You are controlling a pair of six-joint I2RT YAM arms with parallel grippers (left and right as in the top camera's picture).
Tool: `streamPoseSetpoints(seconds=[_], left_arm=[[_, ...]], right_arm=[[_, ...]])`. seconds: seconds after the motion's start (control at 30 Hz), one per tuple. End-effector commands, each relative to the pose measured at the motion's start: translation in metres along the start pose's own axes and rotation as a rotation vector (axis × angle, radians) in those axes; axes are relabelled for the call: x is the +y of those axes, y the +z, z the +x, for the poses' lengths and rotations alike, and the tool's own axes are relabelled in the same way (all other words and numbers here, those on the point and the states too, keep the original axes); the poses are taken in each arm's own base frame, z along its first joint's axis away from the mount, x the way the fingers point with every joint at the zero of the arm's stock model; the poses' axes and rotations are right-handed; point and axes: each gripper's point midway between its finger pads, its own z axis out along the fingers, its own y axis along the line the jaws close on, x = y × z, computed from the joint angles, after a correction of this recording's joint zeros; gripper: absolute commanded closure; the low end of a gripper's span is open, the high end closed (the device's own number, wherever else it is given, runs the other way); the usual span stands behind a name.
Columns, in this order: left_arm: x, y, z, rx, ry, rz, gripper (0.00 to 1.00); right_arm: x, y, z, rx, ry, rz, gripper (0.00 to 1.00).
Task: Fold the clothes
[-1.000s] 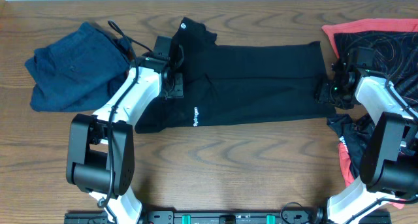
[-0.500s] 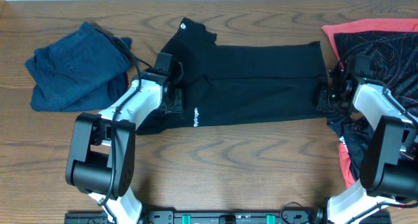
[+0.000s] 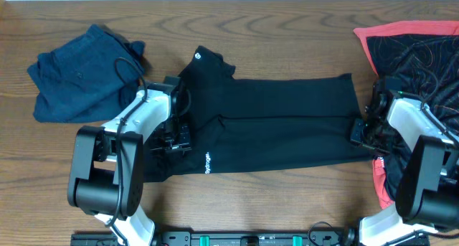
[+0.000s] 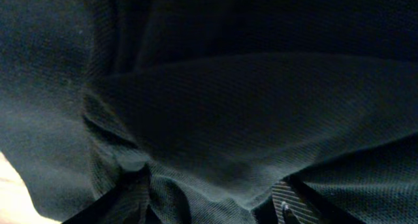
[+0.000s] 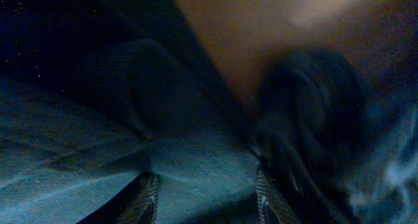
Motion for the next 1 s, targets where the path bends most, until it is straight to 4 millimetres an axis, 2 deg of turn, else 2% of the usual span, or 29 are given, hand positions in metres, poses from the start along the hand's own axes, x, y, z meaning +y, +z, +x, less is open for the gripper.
streamPoseSetpoints(seconds=[0.0, 0.1, 0.17, 0.2, 0.27, 0.37, 0.47, 0.53, 0.63, 0.77, 0.87, 0.97], left_arm=[[0.011, -0.010, -0.003, -0.052, -0.010, -0.026, 0.36], [0.005, -0.042, -0.017, -0.173, 0.020, 0.021, 0.34], [0.001, -0.071, -0.027, -0.276, 0.045, 0.059, 0.27], [-0.002, -0.089, -0.033, -0.339, 0.062, 0.079, 0.19], [-0.007, -0.121, -0.044, -0.456, 0.082, 0.118, 0.07], [-0.016, -0.169, -0.067, -0.636, 0.114, 0.171, 0.04], [-0.025, -0.194, -0.092, -0.748, 0.135, 0.202, 0.04], [-0.036, -0.199, -0.111, -0.779, 0.149, 0.261, 0.04], [-0.049, -0.194, -0.147, -0.781, 0.153, 0.366, 0.04], [-0.064, -0.172, -0.190, -0.722, 0.159, 0.480, 0.04], [-0.067, -0.151, -0.218, -0.683, 0.148, 0.489, 0.04], [-0.072, -0.133, -0.241, -0.672, 0.169, 0.477, 0.04]], right_arm=[[-0.015, -0.013, -0.003, -0.067, 0.062, 0.054, 0.52], [-0.002, -0.040, -0.016, -0.183, 0.030, -0.041, 0.50], [0.010, -0.063, -0.027, -0.282, -0.010, -0.128, 0.43], [0.017, -0.077, -0.032, -0.338, -0.031, -0.171, 0.33], [0.027, -0.101, -0.041, -0.438, -0.057, -0.244, 0.01], [0.046, -0.141, -0.053, -0.594, -0.129, -0.371, 0.01], [0.057, -0.165, -0.056, -0.677, -0.169, -0.444, 0.01], [0.057, -0.166, -0.056, -0.675, -0.152, -0.450, 0.01], [0.057, -0.159, -0.051, -0.636, -0.146, -0.450, 0.01], [0.061, -0.155, -0.042, -0.594, -0.156, -0.481, 0.01], [0.072, -0.160, -0.037, -0.584, -0.179, -0.548, 0.01], [0.071, -0.160, -0.039, -0.591, -0.177, -0.540, 0.01]])
